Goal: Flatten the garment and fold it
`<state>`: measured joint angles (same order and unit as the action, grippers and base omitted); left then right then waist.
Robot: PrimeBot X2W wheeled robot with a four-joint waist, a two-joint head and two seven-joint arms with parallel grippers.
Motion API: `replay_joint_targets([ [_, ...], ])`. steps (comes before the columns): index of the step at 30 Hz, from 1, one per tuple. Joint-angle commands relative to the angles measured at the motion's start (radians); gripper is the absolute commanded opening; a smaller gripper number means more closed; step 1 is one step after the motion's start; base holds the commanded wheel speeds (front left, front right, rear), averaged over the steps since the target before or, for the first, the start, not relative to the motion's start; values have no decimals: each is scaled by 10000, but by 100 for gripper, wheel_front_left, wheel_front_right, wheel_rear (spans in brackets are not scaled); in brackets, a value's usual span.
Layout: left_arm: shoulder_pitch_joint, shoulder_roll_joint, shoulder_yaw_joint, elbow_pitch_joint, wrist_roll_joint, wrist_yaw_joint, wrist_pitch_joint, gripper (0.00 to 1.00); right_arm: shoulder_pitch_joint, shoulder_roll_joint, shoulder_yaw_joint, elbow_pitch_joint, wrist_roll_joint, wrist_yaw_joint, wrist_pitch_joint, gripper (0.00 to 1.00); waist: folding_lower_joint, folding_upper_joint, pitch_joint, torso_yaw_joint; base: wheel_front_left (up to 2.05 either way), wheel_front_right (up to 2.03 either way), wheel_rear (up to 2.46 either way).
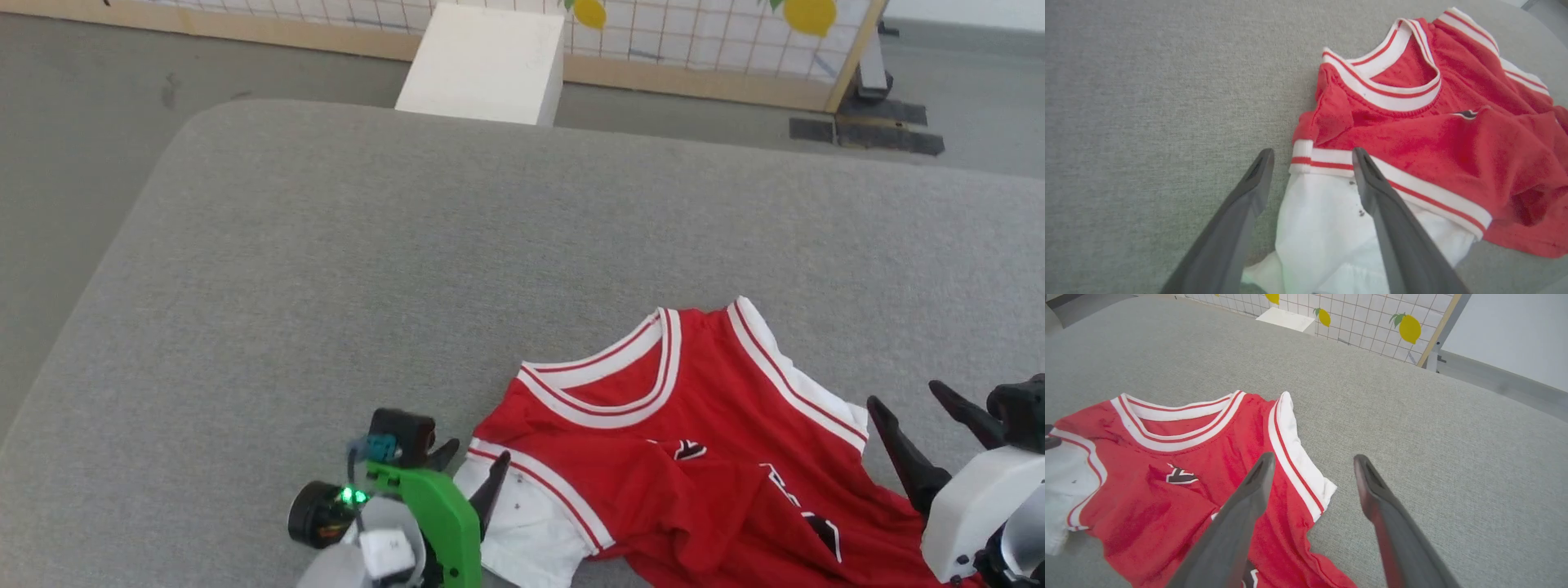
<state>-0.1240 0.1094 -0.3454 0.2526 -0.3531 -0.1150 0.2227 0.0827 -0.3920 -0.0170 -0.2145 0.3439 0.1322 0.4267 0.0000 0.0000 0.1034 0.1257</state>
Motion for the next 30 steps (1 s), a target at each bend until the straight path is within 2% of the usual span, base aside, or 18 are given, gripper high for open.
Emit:
replay_joint_targets([
  [1, -377, 185, -64, 142, -95, -77, 540, 100, -146, 86, 15, 120, -177, -15, -263, 100, 0, 0, 316, -274, 0, 0, 0],
  [4, -699, 453, -153, 574, -96, -39, 1610, 100, -229, 248, 13, 345, -342, -15, -619, 100, 0, 0, 577, -486, 0, 0, 0],
  [6, -896, 566, -219, 752, -130, -54, 1942, 100, -260, 356, -12, 492, -418, -15, -801, 100, 0, 0, 754, -605, 0, 0, 0],
  [7, -971, 564, -249, 844, -293, -73, 2105, 61, -279, 415, -45, 577, -470, -15, -899, 100, 0, 0, 838, -662, 0, 0, 0],
  [8, -1030, 610, -308, 879, -388, -90, 2196, 0, -295, 467, -75, 647, -514, -15, -969, 100, 0, 0, 907, -711, 0, 0, 0],
  [13, -1579, 1182, -179, 768, -443, -111, 1783, 0, -320, 694, -195, 1073, -800, -15, -1195, 100, 0, 0, 1064, -821, 0, 0, 0],
  [18, -2293, 1760, 517, 656, -136, 319, 759, 0, -358, 920, -241, 1453, -1021, -15, -1126, 100, 0, 0, 974, -820, 0, 0, 0],
  [22, -2658, 1987, 967, 847, -101, 580, 60, 0, -424, 1113, -251, 1639, -1122, -15, -943, 100, 0, 0, 916, -731, 0, 0, 0],
  [23, -2698, 2017, 1009, 980, -78, 624, -58, 100, -460, 1150, -229, 1674, -1146, -15, -890, 100, 0, 0, 914, -695, 0, 0, 0],
  [26, -2754, 1897, 1097, 1242, -88, 759, -535, 100, -661, 1159, -69, 1710, -1166, -15, -799, 100, 0, 0, 908, -556, 0, 0, 0],
  [30, -2680, 1593, 1183, 1301, 66, 1048, -1937, 100, -1216, 1064, 244, 1789, -1073, -15, -608, 100, 0, 0, 784, -217, 0, 0, 0],
])
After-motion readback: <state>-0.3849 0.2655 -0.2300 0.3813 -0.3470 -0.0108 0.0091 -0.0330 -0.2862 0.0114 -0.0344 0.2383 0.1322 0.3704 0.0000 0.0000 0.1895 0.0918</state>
